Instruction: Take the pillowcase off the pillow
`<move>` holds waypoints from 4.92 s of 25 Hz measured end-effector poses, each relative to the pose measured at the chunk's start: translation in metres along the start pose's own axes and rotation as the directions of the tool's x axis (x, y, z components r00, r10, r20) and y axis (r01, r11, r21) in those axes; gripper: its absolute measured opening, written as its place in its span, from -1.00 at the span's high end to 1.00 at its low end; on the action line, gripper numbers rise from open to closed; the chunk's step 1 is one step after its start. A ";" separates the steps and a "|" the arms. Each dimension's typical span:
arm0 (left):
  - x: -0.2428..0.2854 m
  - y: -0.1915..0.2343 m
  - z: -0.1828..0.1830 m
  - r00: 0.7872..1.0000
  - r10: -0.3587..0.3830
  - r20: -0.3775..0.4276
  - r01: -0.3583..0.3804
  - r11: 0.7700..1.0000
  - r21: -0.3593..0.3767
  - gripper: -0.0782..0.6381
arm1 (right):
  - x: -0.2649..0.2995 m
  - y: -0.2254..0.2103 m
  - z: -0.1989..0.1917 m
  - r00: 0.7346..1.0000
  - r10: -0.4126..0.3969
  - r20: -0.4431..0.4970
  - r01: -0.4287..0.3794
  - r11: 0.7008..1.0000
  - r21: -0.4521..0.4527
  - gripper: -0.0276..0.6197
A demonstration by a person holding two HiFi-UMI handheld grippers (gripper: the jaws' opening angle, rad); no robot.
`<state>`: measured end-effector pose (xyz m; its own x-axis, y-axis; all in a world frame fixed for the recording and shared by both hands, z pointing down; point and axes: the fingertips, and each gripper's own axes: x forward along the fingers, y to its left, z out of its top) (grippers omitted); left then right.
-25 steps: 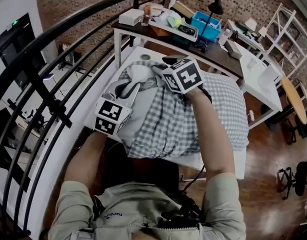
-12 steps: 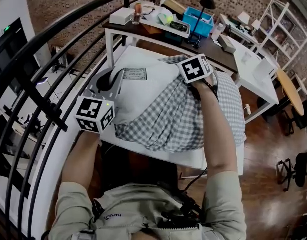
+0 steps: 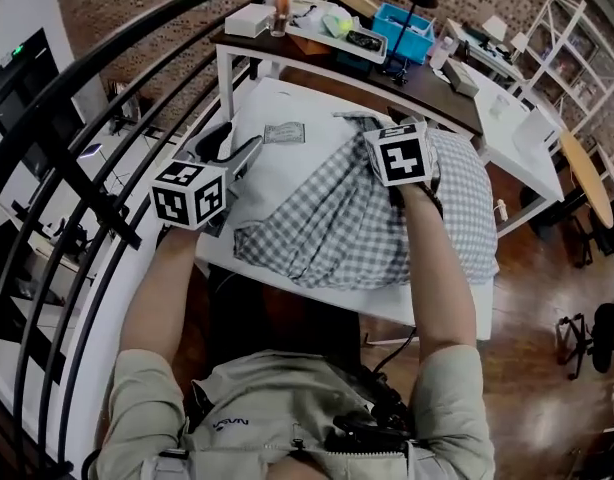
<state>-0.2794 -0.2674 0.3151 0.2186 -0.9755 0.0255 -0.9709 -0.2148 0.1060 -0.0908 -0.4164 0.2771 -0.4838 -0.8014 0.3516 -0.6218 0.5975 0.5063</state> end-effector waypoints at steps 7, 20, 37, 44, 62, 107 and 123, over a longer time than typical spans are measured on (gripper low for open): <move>-0.052 -0.031 -0.041 0.988 -0.124 -0.092 0.108 0.982 -0.157 -0.01 | -0.129 0.099 0.038 0.928 0.206 0.310 -0.214 0.977 -0.011 0.44; -0.069 -0.054 -0.094 0.962 -0.142 -0.234 0.096 0.975 -0.199 0.43 | -0.160 0.310 -0.049 0.904 0.419 0.083 -0.350 0.839 -0.417 0.49; -0.040 0.005 0.019 0.999 -0.032 0.002 0.030 0.941 -0.336 0.74 | -0.183 0.216 -0.104 0.924 0.353 -0.149 -0.380 0.794 -0.474 0.87; -0.065 -0.003 -0.030 0.982 -0.165 -0.088 0.123 0.924 -0.361 0.73 | -0.161 0.170 -0.157 0.927 0.296 -0.228 -0.360 0.873 -0.330 0.87; -0.002 0.008 0.008 0.993 0.016 -0.119 -0.030 0.992 -0.120 -0.10 | -0.202 0.145 -0.050 0.840 0.464 0.280 -0.492 0.870 0.036 0.76; -0.029 -0.027 -0.010 0.999 0.041 0.031 -0.044 0.995 0.091 0.26 | -0.015 -0.070 -0.064 0.992 -0.116 -0.041 0.117 0.992 0.043 0.69; -0.053 -0.162 -0.065 0.962 -0.168 -0.216 0.227 0.931 0.286 -0.09 | -0.177 0.054 -0.048 0.968 0.079 0.238 -0.086 0.996 0.019 0.53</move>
<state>-0.1276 -0.1774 0.3613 0.3942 -0.8919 0.2215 -0.8825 -0.4347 -0.1796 -0.0090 -0.2436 0.2796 -0.6638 -0.7226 0.1930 -0.5898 0.6644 0.4590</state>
